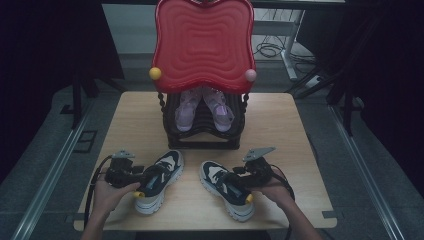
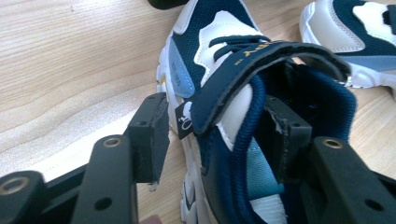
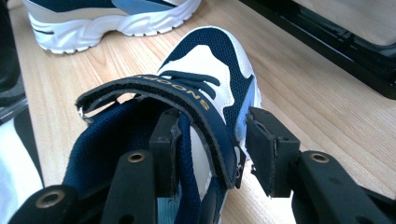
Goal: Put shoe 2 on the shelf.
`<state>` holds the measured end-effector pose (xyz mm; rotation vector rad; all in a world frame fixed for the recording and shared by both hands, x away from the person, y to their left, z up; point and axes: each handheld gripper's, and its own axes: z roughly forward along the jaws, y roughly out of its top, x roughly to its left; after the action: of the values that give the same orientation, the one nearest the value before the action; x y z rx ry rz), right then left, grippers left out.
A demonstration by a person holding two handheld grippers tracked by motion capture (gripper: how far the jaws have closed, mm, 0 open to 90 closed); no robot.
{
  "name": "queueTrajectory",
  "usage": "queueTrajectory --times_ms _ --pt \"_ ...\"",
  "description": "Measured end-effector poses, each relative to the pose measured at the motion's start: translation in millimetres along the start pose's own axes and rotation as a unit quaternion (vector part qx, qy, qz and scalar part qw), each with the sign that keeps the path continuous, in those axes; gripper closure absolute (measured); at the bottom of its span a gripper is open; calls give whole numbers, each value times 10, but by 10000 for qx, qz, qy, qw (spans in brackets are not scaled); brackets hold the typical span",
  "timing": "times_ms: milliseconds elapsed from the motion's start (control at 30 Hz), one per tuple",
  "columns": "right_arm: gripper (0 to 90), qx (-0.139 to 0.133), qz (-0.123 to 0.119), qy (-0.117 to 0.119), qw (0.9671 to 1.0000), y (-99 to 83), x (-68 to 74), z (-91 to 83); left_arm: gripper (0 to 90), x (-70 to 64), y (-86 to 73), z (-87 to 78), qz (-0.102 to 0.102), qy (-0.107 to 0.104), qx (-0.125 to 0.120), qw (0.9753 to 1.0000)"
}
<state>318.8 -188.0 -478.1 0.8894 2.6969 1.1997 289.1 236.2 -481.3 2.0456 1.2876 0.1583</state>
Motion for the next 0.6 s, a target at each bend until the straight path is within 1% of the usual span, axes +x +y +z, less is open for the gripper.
queueTrajectory --times_ms 67,133,200,233,267,333,467,567,600 --pt "584 23 42 31 10000 9 -6 13 503 9 7 20 -1 27 46 10000" --pt "604 65 80 84 9999 16 -9 25 534 17 12 31 9 -59 61 10000" --pt "635 74 72 104 9999 19 -7 30 598 13 10 33 48 -134 44 9999" --pt "650 80 58 81 9999 19 0 27 630 1 4 34 71 -133 12 9999" --pt "666 83 47 75 9999 19 4 22 653 -7 0 33 94 -90 3 9999" --pt "687 77 61 34 9999 18 15 19 672 -19 -6 30 86 -30 -20 10000" --pt "713 9 -24 -50 10000 6 31 10 701 -33 -17 25 54 41 -64 10000" --pt "719 -28 -27 -62 10000 4 33 4 711 -41 -18 22 40 53 -112 9999" --pt "721 -30 -25 -65 10000 4 34 1 712 -46 -19 14 23 39 -165 9999"
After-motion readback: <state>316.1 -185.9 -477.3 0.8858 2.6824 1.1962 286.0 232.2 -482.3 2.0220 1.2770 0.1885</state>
